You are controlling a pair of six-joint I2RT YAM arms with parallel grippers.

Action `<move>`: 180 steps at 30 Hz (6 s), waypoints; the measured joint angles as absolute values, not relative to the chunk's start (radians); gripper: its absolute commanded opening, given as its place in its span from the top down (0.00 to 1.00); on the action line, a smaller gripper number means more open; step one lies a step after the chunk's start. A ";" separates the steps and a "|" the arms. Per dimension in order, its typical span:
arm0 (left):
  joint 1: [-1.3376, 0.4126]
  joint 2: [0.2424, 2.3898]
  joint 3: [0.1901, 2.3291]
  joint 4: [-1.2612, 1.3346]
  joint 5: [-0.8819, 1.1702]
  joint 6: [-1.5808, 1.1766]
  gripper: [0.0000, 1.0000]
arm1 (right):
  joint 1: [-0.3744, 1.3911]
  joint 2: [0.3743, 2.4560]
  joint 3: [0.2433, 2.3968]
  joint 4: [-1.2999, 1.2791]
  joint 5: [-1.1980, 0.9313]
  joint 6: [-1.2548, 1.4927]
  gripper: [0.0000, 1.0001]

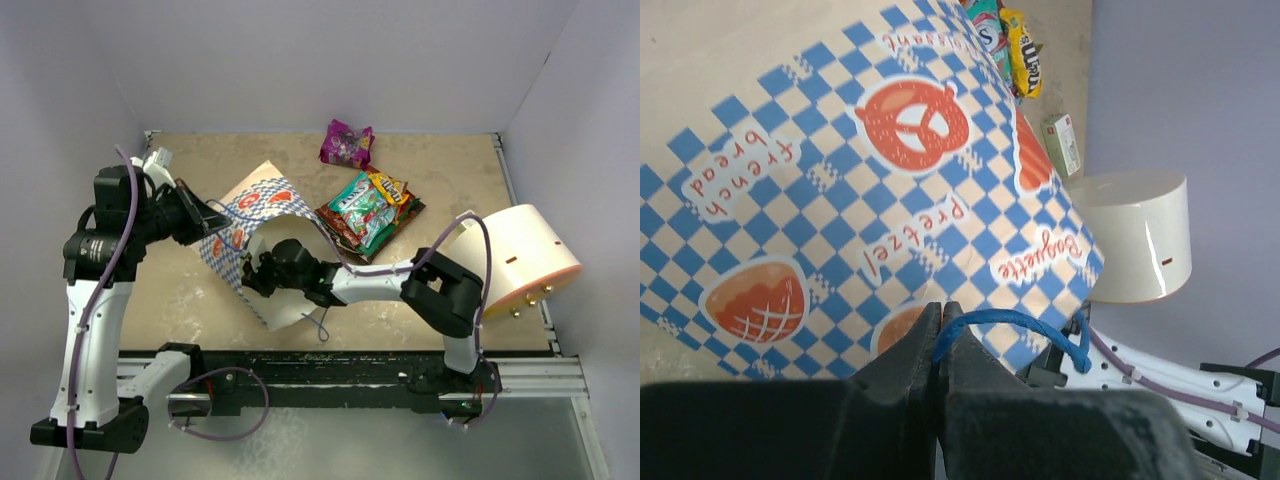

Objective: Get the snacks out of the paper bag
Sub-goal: Take out the snack from the paper bag, then adjust the paper bag at the center of the board, then place the snack at the center of the board, then reset both arms

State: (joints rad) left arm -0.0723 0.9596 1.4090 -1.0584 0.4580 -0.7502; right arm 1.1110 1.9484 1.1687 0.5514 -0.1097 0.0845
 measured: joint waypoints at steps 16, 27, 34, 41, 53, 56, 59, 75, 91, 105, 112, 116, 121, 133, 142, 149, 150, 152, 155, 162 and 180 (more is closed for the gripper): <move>-0.072 1.069 1.515 -0.872 0.595 -0.762 1.00 | 1.169 1.688 0.974 0.279 -0.200 0.112 1.00; -0.072 1.133 1.530 -0.850 0.607 -0.833 1.00 | 1.185 1.285 1.214 0.023 -0.090 -0.023 1.00; -0.072 1.145 1.531 -0.795 0.672 -0.945 1.00 | 1.161 1.168 1.291 -0.016 0.170 -0.064 1.00; -0.072 1.186 1.601 -0.683 0.727 -1.082 1.00 | 0.922 1.185 1.381 -0.043 0.326 -0.074 1.00; -0.061 1.155 1.557 -0.669 0.661 -1.104 1.00 | 0.565 1.258 1.365 -0.070 0.254 -0.007 1.00; -0.049 1.148 1.536 -0.760 0.599 -1.026 1.00 | 0.503 1.325 1.348 -0.070 0.206 0.021 1.00; -0.040 1.147 1.538 -0.855 0.520 -0.917 1.00 | 0.477 1.399 1.341 -0.067 0.161 0.033 1.00; -0.038 1.132 1.597 -1.205 0.098 -0.617 0.70 | 0.452 1.722 1.304 0.114 0.057 -0.057 1.00; -0.037 1.116 1.822 -1.321 -0.064 -0.527 0.01 | 0.444 1.847 1.284 0.242 0.005 -0.247 0.92; -0.035 1.111 2.018 -1.401 -0.221 -0.525 0.01 | 0.444 1.881 1.274 0.252 0.008 -0.274 0.80; -0.035 1.095 2.182 -1.408 -0.263 -0.494 0.01 | 0.444 1.892 1.272 0.253 0.015 -0.289 0.66; -0.035 1.081 2.243 -1.407 -0.270 -0.482 0.01 | 0.444 1.889 1.272 0.240 0.014 -0.288 0.54; -0.035 1.078 2.257 -1.399 -0.263 -0.474 0.01 | 0.444 1.862 1.302 0.160 0.015 -0.284 0.40; -0.035 1.080 2.150 -1.340 -0.189 -0.474 0.01 | 0.445 1.674 1.333 0.008 0.001 -0.164 0.02; -0.035 1.087 2.140 -1.288 -0.103 -0.468 0.01 | 0.445 1.428 1.331 -0.184 0.014 0.085 0.00; -0.035 1.118 2.135 -1.222 -0.033 -0.470 0.01 | 0.445 1.222 1.550 -0.357 0.077 0.228 0.00; -0.035 1.124 2.135 -1.213 -0.025 -0.471 0.01 | 0.445 1.185 1.568 -0.375 0.088 0.243 0.01; -0.035 1.139 2.141 -1.195 -0.004 -0.471 0.01 | 0.445 1.106 1.619 -0.418 0.104 0.273 0.00; -0.035 1.151 2.156 -1.151 0.027 -0.470 0.01 | 0.445 1.031 1.738 -0.485 0.121 0.308 0.00; -0.035 1.085 2.128 -0.998 0.067 -0.455 0.01 | 0.445 0.964 1.961 -0.602 0.139 0.361 0.00; -0.035 0.989 2.112 -0.854 0.039 -0.400 0.01 | 0.445 1.003 1.996 -0.731 0.159 0.399 0.01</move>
